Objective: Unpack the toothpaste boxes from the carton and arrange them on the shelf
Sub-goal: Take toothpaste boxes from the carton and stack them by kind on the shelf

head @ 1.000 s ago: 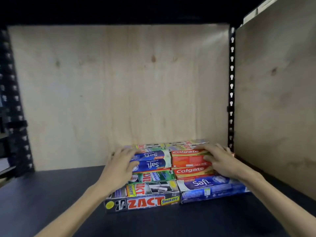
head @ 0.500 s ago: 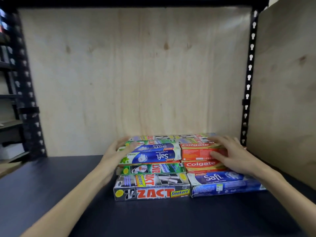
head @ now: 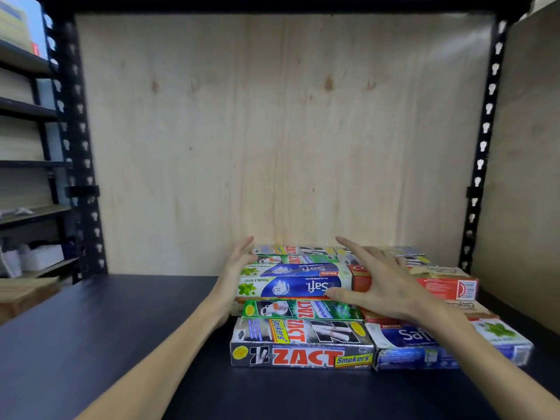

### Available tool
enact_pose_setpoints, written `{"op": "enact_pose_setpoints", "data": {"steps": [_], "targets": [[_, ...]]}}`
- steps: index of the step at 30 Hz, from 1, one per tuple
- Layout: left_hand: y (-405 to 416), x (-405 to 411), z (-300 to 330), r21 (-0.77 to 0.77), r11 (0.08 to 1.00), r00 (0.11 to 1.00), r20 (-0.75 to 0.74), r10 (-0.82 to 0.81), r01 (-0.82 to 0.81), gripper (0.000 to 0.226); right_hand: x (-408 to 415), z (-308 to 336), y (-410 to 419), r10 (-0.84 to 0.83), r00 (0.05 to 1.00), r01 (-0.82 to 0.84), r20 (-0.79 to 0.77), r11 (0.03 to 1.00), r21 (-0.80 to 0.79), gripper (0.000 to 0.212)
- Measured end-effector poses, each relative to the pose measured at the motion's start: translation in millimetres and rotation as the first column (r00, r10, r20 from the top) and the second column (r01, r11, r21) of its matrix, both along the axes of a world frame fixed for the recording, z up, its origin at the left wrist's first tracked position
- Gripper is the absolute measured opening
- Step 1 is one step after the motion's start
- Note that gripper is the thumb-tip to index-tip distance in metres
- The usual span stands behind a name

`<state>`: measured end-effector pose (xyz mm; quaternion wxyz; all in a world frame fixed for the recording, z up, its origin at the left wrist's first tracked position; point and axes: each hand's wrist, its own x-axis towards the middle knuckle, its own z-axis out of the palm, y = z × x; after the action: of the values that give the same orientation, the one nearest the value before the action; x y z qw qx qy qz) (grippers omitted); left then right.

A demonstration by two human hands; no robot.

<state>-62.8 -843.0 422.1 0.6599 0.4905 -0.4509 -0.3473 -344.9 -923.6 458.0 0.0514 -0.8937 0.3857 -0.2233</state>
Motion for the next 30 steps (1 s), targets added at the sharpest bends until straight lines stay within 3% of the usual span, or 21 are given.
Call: {"op": "enact_pose_setpoints", "data": {"steps": [7, 19, 30], "targets": [[-2, -5, 2, -0.018, 1.0, 0.992, 0.127, -0.022, 0.024, 0.053, 10, -3, -7, 0.012, 0.998, -0.018, -0.066, 0.995, -0.098, 0.103], [-16, -11, -3, 0.002, 1.0, 0.967, 0.253, 0.025, -0.026, 0.056, -5, -7, -22, 0.003, 0.999, 0.002, 0.048, 0.995, -0.095, 0.105], [-18, -28, -2, 0.021, 0.996, 0.97, 0.233, 0.074, -0.081, 0.065, -18, -7, -33, -0.007, 0.998, 0.011, 0.066, 0.998, -0.056, 0.11]]}}
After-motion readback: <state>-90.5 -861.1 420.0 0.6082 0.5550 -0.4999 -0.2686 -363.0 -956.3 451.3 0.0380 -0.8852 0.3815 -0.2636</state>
